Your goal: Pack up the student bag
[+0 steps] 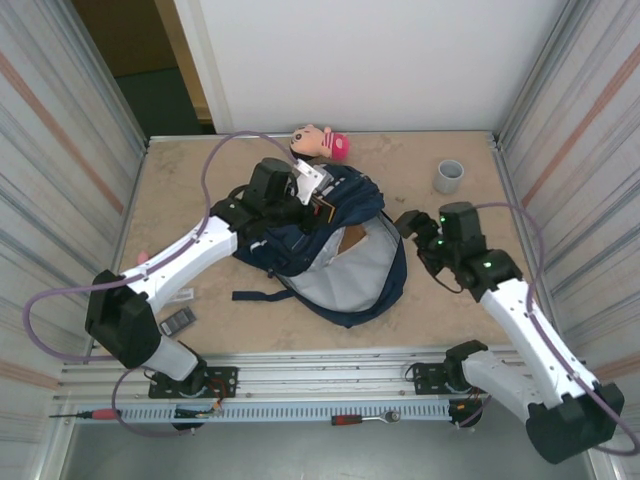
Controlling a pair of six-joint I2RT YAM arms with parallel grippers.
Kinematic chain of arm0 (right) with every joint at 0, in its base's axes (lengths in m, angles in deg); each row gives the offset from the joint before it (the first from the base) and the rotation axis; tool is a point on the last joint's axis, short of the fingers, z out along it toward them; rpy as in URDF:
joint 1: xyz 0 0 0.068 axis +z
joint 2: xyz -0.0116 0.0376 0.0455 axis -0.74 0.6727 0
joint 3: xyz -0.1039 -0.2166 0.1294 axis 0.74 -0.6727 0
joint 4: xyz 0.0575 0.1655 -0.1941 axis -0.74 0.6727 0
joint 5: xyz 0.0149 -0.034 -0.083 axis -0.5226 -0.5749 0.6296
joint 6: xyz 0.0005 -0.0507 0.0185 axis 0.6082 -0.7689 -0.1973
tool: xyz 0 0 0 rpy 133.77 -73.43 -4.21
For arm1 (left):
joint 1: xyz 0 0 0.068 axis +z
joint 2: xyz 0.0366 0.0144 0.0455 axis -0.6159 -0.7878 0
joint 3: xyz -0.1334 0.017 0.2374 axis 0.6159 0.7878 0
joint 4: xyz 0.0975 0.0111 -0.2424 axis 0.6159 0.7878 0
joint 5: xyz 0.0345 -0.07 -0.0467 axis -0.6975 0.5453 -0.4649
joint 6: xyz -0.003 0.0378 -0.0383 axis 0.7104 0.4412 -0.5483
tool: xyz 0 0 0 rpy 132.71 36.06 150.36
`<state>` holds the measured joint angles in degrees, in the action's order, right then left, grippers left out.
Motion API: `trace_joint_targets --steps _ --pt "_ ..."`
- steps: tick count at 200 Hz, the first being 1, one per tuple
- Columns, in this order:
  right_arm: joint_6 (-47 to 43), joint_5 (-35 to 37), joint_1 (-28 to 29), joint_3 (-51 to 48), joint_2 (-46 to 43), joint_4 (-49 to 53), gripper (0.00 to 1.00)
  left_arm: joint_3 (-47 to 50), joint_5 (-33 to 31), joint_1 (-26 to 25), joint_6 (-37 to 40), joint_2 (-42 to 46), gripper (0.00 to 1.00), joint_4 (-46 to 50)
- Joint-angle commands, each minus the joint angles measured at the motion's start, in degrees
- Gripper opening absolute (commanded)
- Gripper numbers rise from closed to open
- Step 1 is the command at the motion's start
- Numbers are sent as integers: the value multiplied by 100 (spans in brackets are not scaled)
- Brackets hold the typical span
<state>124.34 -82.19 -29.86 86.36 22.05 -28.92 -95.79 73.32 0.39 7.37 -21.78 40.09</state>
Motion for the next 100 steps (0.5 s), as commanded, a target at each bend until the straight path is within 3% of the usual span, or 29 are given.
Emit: trace_joint_targets --steps 1,49,93,100 --pt "-1133 -571 -473 744 -136 1357 88 101 -203 -190 588 -117 0 -154" --pt "-2103 -823 -741 1311 376 1455 87 174 -264 -902 1111 -943 0 -74" --pt "-2130 -1059 -767 979 739 1047 87 590 -486 -1319 1117 -1914 0 -643" --pt "-2110 -1073 -767 910 719 980 87 581 -504 -1379 1140 -2061 4 -653"
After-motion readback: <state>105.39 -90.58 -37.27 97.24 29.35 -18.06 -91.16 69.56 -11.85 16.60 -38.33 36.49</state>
